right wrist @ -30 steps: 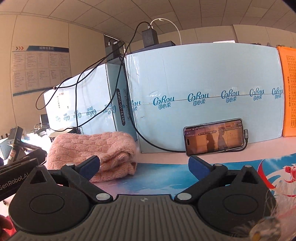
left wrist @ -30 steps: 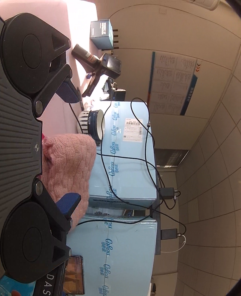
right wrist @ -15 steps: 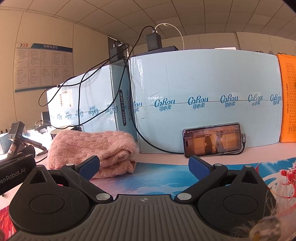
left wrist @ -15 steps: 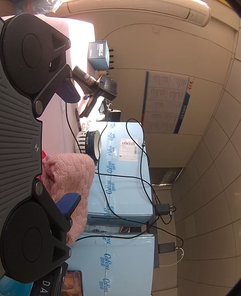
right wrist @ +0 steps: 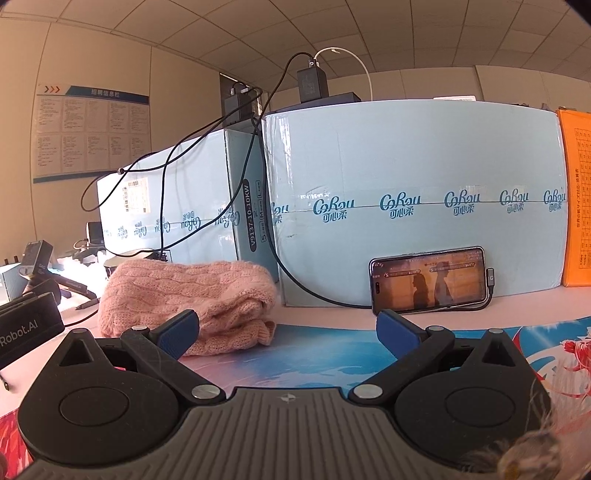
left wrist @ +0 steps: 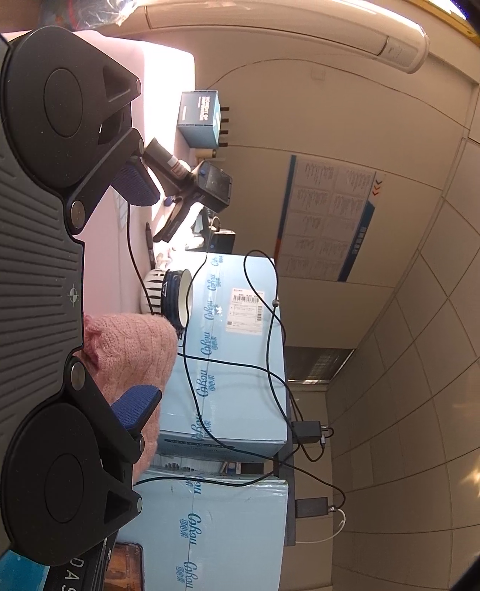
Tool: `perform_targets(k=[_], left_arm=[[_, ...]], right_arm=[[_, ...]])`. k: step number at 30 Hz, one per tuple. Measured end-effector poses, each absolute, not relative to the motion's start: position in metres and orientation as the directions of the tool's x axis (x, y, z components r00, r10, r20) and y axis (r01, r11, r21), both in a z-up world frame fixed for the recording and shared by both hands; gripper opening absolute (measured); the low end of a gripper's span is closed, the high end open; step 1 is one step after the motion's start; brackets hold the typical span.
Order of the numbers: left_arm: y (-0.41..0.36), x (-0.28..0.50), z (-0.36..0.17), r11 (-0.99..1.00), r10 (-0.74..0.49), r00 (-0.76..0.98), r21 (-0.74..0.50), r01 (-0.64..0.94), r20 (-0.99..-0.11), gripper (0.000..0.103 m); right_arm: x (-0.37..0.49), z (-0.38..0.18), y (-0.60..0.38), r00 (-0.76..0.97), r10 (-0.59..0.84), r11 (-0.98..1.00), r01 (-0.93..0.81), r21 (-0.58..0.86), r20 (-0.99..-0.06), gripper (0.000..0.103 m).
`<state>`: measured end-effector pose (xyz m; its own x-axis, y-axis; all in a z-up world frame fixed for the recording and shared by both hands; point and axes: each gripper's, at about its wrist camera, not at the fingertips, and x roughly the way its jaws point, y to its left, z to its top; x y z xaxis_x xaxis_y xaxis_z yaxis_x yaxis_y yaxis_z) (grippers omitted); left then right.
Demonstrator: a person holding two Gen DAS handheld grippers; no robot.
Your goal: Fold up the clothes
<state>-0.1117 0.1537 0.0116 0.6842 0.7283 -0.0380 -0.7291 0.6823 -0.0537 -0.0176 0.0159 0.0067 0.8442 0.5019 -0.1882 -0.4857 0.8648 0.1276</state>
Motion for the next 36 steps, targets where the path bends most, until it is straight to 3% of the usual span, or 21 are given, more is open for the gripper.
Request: perform_targets(k=[36], left_arm=[[0.1541, -0.1104, 0.0109, 0.665, 0.744, 0.666, -0.044, -0.746, -0.052, 0.103]], right_arm=[[-0.0151, 0.0056, 0.0113, 0.839, 0.513, 0.857, -0.488, 0.167, -0.184, 0.103]])
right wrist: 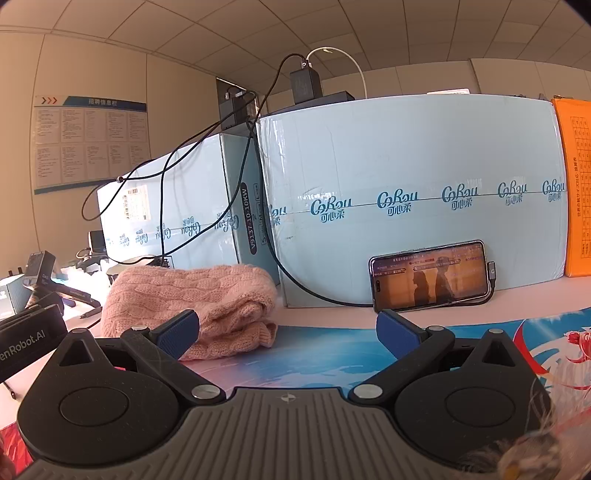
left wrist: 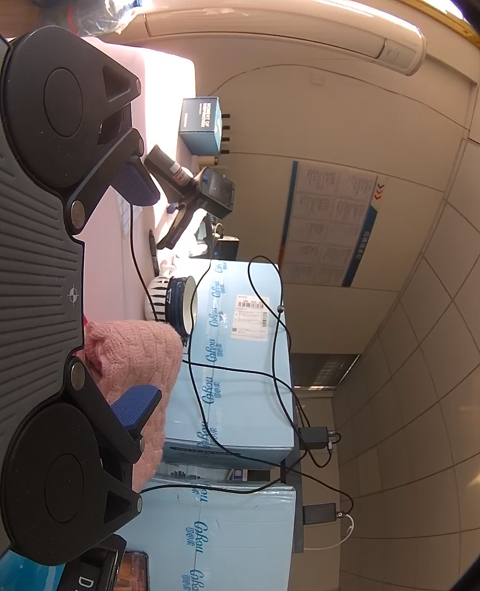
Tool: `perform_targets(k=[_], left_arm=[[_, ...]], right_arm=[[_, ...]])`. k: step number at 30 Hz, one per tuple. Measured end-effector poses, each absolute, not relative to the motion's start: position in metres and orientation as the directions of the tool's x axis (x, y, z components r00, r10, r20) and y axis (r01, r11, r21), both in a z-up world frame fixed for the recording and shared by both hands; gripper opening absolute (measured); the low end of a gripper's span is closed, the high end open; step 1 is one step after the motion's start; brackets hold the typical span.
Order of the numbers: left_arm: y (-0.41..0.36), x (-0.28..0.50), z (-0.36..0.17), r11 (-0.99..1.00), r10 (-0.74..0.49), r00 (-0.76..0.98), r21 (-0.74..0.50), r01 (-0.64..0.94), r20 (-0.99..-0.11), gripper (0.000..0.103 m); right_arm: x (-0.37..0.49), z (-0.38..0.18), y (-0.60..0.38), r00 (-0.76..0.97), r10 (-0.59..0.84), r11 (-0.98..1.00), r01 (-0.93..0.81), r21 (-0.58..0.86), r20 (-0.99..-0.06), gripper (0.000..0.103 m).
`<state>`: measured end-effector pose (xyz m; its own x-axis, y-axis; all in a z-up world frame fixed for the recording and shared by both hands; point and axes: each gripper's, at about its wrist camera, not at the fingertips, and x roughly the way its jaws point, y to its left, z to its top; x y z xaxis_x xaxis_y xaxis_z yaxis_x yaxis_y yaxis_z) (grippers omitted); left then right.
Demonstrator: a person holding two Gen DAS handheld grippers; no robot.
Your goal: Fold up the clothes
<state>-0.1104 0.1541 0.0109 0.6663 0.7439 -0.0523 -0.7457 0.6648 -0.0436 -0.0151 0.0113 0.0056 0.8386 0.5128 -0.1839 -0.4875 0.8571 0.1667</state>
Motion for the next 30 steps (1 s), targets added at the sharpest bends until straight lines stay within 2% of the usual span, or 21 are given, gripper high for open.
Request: perform_targets(k=[30], left_arm=[[0.1545, -0.1111, 0.0114, 0.664, 0.745, 0.666, -0.047, -0.746, -0.041, 0.103]], right_arm=[[-0.0154, 0.005, 0.0117, 0.84, 0.51, 0.858, -0.485, 0.166, -0.185, 0.103]])
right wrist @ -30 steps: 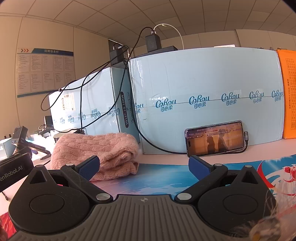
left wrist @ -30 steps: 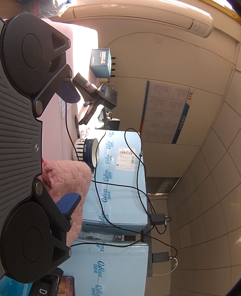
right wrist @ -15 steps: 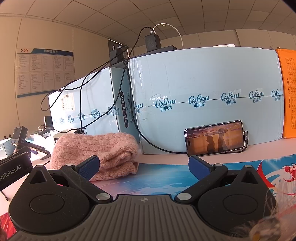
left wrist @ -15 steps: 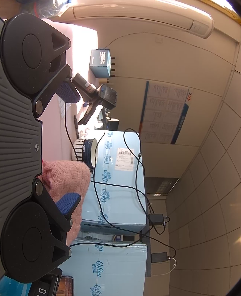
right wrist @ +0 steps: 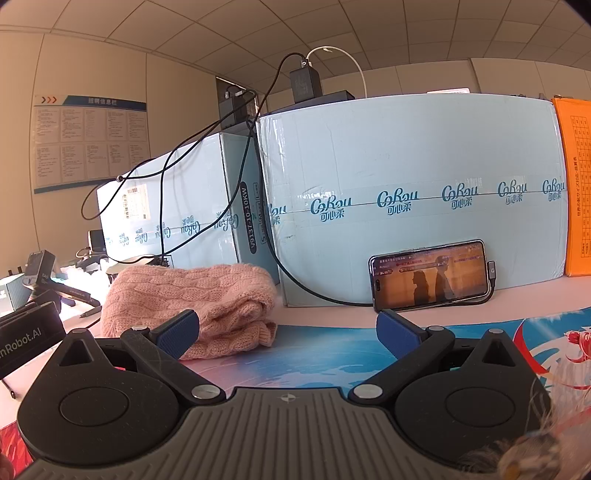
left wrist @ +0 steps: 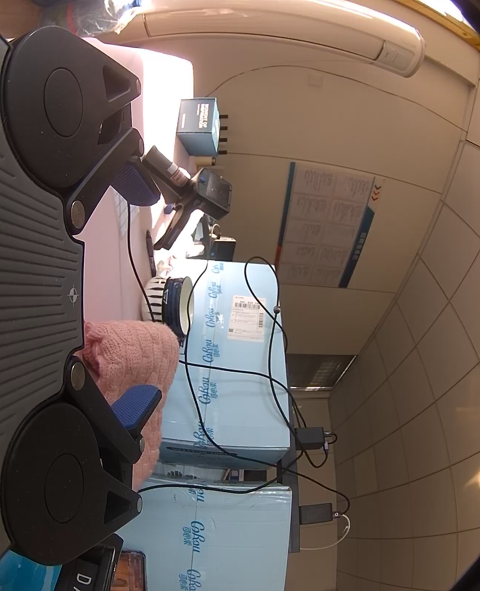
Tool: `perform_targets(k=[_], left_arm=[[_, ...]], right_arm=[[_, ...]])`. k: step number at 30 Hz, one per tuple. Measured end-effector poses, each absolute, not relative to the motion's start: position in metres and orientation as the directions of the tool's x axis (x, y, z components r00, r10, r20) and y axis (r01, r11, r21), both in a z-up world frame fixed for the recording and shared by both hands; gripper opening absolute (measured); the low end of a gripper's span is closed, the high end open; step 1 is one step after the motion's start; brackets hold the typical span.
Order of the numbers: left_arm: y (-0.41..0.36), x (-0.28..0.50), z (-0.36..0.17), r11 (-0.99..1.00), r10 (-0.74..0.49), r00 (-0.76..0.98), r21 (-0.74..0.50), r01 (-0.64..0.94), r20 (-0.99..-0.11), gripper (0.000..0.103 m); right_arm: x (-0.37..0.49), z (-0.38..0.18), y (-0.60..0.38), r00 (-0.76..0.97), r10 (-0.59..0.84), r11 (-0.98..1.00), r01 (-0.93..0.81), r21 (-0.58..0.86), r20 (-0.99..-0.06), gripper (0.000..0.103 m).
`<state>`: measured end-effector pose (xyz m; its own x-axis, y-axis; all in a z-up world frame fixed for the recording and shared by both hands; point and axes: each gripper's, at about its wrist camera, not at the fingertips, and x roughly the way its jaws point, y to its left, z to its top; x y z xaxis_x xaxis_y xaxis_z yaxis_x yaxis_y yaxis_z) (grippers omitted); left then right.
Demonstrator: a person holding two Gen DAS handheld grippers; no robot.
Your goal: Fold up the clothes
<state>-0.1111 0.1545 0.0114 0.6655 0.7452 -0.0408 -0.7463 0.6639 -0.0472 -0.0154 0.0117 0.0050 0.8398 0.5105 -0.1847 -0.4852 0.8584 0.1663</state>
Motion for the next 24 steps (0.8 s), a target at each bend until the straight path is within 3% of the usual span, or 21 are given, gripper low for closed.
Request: perform_targets(k=[24], left_arm=[[0.153, -0.1113, 0.0115, 0.675, 0.735, 0.677, -0.05, -0.736, -0.039, 0.103]], right_arm=[[-0.0152, 0.005, 0.0117, 0.84, 0.51, 0.859, -0.485, 0.165, -0.185, 0.103]])
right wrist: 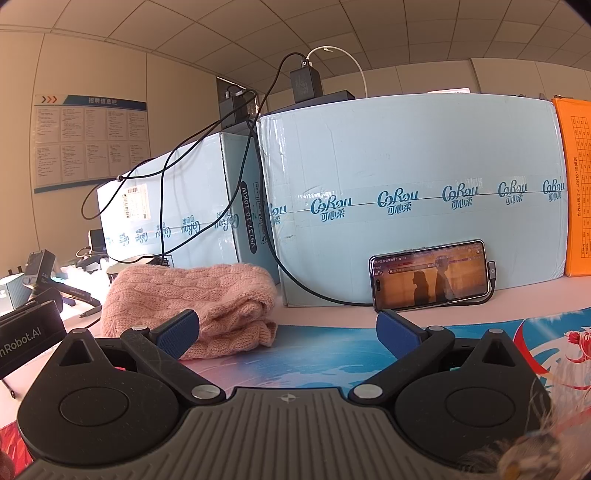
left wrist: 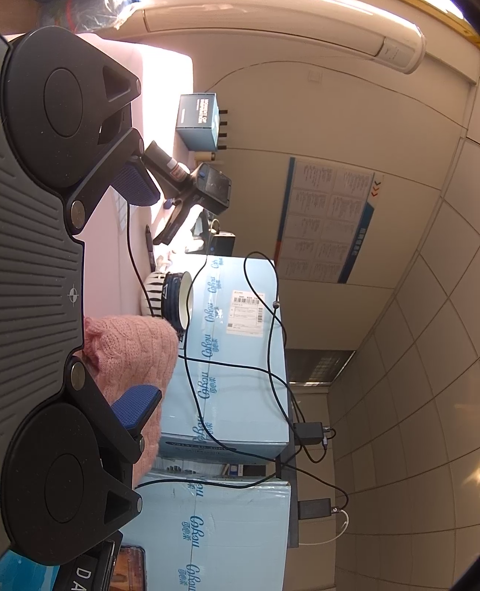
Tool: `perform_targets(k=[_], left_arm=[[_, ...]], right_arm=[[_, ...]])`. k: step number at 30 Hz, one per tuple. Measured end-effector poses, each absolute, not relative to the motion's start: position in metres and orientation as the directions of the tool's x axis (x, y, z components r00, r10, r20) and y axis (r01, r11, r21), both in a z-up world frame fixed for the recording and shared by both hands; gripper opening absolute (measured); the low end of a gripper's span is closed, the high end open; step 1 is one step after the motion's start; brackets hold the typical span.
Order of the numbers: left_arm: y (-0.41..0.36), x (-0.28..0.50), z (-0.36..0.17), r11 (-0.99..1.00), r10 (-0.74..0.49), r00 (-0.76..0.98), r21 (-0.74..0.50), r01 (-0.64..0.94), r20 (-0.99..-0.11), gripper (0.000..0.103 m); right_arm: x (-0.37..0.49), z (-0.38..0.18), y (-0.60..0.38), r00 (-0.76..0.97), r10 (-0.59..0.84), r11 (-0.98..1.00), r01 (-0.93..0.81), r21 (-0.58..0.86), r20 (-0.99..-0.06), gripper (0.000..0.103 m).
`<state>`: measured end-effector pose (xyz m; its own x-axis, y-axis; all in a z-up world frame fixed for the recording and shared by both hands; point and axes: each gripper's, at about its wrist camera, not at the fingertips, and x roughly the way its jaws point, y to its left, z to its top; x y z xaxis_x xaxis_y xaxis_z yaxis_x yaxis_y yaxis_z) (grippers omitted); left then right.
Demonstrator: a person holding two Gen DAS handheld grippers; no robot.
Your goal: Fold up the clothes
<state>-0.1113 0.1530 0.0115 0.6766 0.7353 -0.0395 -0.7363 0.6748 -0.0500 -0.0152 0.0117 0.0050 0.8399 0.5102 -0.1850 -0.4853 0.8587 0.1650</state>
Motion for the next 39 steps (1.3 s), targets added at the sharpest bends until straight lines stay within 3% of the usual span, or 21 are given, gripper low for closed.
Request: perform_targets(k=[39], left_arm=[[0.1553, -0.1114, 0.0109, 0.706, 0.703, 0.709, -0.064, -0.705, -0.047, 0.103]], right_arm=[[-0.0152, 0.005, 0.0106, 0.836, 0.516, 0.856, -0.49, 0.168, -0.189, 0.103]])
